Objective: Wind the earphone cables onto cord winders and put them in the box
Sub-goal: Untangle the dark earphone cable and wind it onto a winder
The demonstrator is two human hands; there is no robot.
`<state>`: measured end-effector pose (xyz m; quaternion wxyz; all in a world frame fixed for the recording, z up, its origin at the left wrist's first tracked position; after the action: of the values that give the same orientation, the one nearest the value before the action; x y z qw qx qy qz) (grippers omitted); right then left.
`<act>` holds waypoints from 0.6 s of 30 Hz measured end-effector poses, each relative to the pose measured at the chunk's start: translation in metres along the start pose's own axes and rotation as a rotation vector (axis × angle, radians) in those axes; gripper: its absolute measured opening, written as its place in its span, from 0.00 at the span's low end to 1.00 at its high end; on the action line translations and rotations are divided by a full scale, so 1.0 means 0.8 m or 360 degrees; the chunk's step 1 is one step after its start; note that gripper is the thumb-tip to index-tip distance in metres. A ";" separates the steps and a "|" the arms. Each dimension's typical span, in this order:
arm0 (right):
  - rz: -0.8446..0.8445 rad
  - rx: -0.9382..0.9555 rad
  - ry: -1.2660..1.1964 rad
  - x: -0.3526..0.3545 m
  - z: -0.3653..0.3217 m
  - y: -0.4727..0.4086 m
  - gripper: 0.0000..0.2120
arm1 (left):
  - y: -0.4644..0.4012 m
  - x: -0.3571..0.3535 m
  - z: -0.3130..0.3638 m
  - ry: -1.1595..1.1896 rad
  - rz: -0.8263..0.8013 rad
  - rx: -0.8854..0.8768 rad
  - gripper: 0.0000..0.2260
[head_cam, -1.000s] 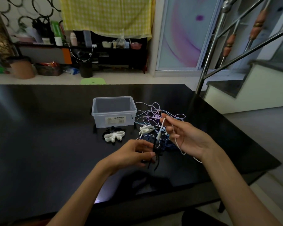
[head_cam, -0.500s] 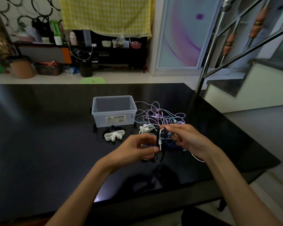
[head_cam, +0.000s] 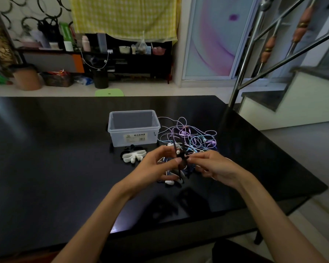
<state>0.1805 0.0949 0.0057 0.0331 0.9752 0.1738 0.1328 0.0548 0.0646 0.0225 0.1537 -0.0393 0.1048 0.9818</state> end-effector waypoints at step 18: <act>-0.0506 0.0238 0.0925 -0.063 -0.001 0.001 0.12 | -0.008 0.043 -0.055 0.0524 0.0421 0.0443 0.08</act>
<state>0.1348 0.0766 -0.0060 -0.0693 0.8571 0.3350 0.3852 0.0260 0.0713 -0.0255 0.0086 -0.1631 0.2667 0.9498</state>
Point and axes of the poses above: each hand's wrist, its own y-axis away from the middle knuckle, its own x-axis out of the back of the hand, z = x × y, the point moved 10 cm from there along -y, towards the middle knuckle, and after that the axes turned 11 degrees about x, right-handed, at the moved point
